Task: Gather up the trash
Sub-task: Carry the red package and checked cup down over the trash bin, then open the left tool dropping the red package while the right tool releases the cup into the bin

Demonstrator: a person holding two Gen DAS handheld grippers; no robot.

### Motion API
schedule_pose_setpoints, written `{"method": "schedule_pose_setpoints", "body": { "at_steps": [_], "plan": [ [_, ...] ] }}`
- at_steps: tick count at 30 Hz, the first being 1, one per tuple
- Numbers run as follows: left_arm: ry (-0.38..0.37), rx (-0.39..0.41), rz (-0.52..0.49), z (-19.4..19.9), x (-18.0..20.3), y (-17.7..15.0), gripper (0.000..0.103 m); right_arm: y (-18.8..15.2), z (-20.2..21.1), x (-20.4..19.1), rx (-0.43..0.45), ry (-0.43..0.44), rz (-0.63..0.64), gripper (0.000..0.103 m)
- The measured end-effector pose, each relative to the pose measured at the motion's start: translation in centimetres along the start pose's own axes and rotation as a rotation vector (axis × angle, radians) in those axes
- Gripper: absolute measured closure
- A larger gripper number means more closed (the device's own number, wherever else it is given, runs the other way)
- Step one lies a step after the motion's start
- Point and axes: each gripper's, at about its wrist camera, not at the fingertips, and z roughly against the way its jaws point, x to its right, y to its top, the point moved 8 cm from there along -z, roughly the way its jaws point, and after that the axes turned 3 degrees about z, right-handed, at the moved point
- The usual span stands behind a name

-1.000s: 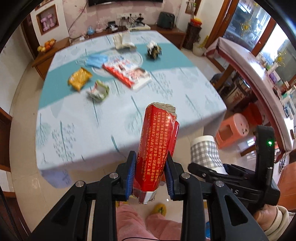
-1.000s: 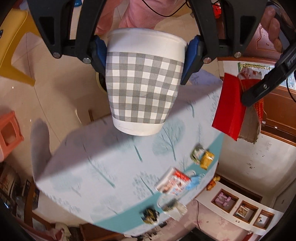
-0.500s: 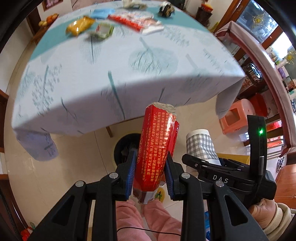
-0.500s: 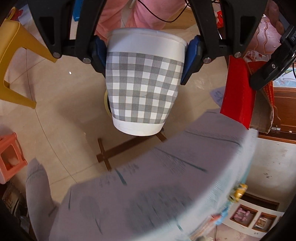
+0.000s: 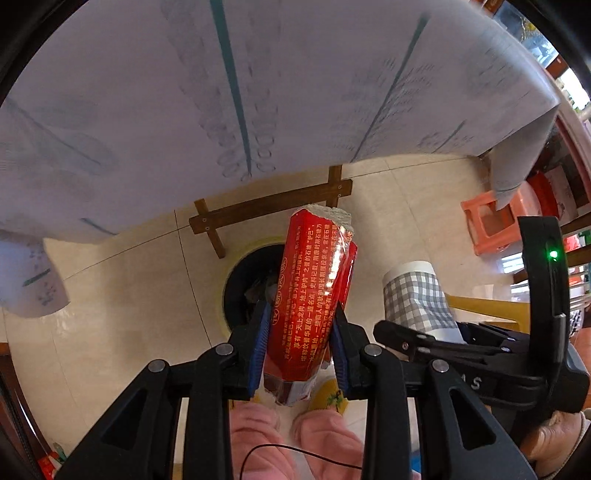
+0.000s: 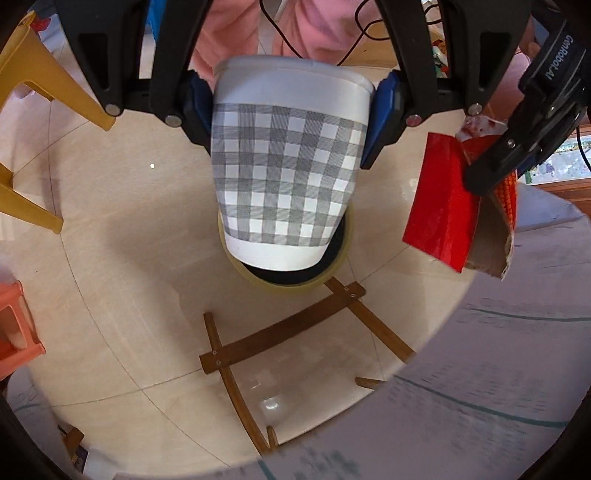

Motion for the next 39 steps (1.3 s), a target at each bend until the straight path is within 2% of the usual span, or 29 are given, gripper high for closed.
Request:
{"method": "schedule_pose_setpoints", "body": {
  "at_steps": [7, 9, 11, 19, 25, 29, 32, 34, 39],
  "plan": [
    [0.018, -0.041, 0.012, -5.2, -0.8, 0.0, 0.062, 0.1, -3.0, 1.0, -0.014, -0.01, -0.015, 0.033],
    [0.017, -0.043, 0.019, -5.9, -1.5, 0.0, 0.052, -0.2, -3.3, 0.8, -0.017, -0.007, -0.017, 0.033],
    [0.029, -0.025, 0.026, -6.0, -2.1, 0.1, 0.048, -0.1, -3.6, 0.8, -0.021, -0.007, -0.014, 0.033],
    [0.084, 0.006, 0.037, -6.0, -4.5, -0.6, 0.048, 0.5, -4.7, -1.4, -0.022, 0.01, 0.032, 0.029],
    [0.115, 0.056, 0.09, -4.2, -6.8, -1.1, 0.048, 1.3, -5.5, -3.2, -0.018, 0.013, 0.038, 0.023],
    [0.122, 0.081, 0.1, -2.4, -7.8, -1.2, 0.048, 1.5, -4.6, -4.2, 0.035, 0.005, 0.063, 0.022],
    [0.123, 0.098, 0.099, -1.0, -8.2, -1.2, 0.045, 1.4, -3.4, -4.6, 0.067, 0.013, 0.069, 0.01],
    [0.12, 0.106, 0.104, -0.2, -8.4, -1.2, 0.04, 1.1, -2.5, -4.8, 0.083, 0.02, 0.062, 0.009],
    [0.102, 0.11, 0.117, 2.4, -8.2, -1.3, 0.04, 0.7, 0.2, -5.6, 0.114, 0.029, 0.048, 0.009]
  ]
}}
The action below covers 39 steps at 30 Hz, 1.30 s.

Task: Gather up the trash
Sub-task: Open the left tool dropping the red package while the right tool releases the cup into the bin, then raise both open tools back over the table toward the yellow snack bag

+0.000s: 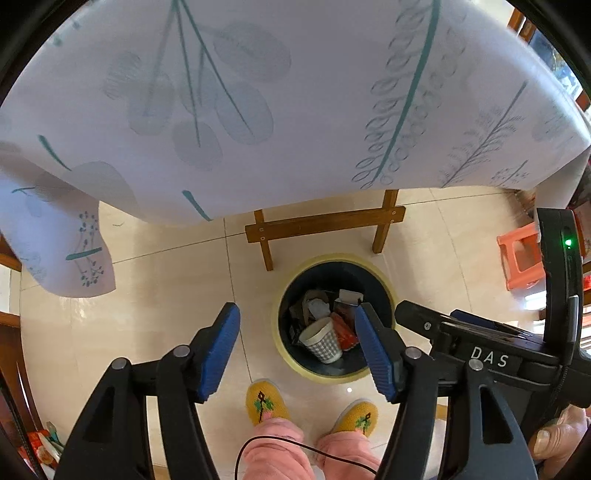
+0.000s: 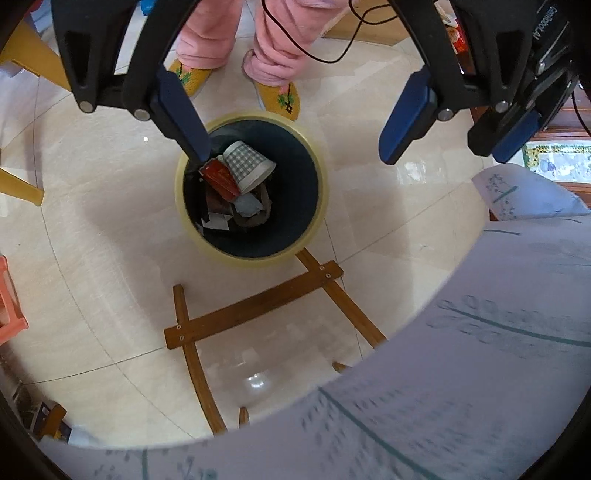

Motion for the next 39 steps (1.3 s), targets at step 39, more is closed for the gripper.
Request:
{"method": "schedule_pose_setpoints", "body": {
  "at_steps": [39],
  "plan": [
    [-0.054, 0.367, -0.071, 34.8, 5.3, 9.1, 0.037, 2.4, 34.9, -11.3, 0.386, 0.13, 0.234, 0.009]
  ]
}}
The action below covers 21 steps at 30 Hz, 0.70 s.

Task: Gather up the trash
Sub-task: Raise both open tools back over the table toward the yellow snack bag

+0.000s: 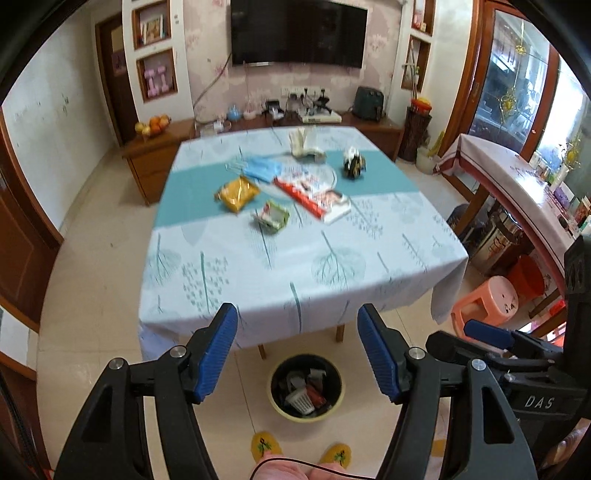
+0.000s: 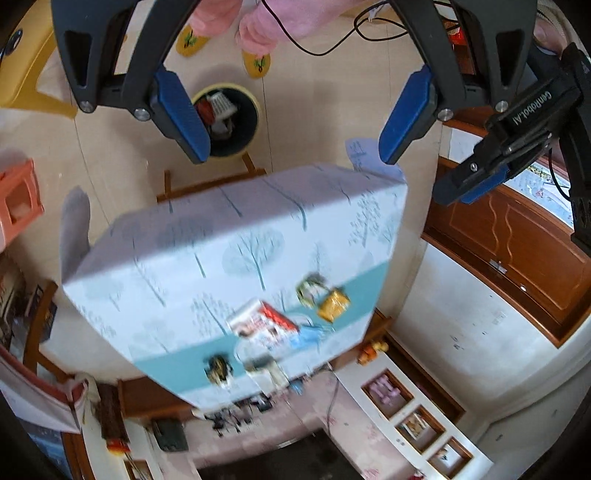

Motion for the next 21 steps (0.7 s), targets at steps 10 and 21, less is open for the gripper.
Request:
{"method": "schedule_pose_setpoints", "body": {
  "at_steps": [10, 21],
  "plan": [
    [0.055, 0.113, 0.0, 2.9, -0.2, 4.9, 0.033, 4.5, 1.3, -1.6, 0.082, 0.034, 0.069, 0.009],
    [0.083, 0.147, 0.048, 1.2, -4.6, 9.6, 0.025, 8.5, -2.4, -1.2, 0.064, 0.004, 0.069, 0.009]
  ]
}}
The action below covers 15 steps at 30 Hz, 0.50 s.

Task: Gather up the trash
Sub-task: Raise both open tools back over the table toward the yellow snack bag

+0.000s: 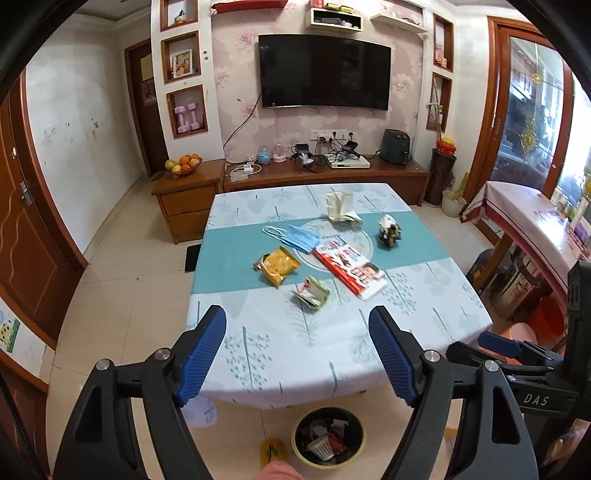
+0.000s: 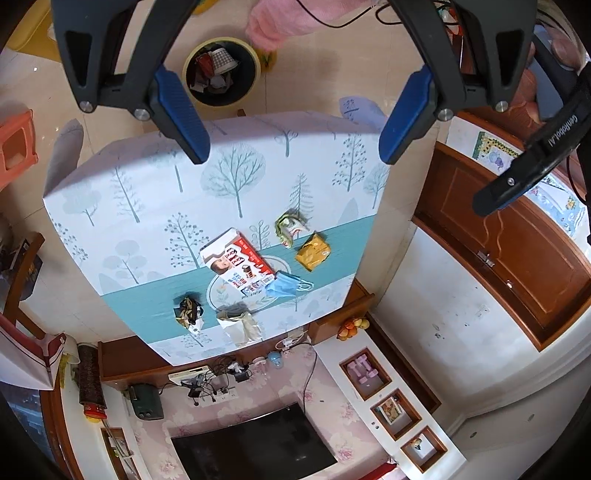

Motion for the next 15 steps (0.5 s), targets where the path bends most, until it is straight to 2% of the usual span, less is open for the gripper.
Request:
{"method": "schedule_pose_setpoints", "body": {
  "at_steps": [3, 7, 15],
  "plan": [
    [-0.015, -0.022, 0.011, -3.2, -1.4, 1.2, 0.025, 1.6, -2.2, 0.4, -0.009, -0.032, -0.01, 0.01],
    [-0.071, -0.093, -0.001, -8.9, -2.8, 2.9, 0.025, 4.4, -6.1, 1.1, -0.023, -0.104, -0.017, 0.009],
    [-0.148, -0.257, -0.074, -23.4, -5.1, 5.1, 0.025, 9.6, -16.4, 3.9, -0.061, -0.234, 0.006, 0.009]
  ]
}}
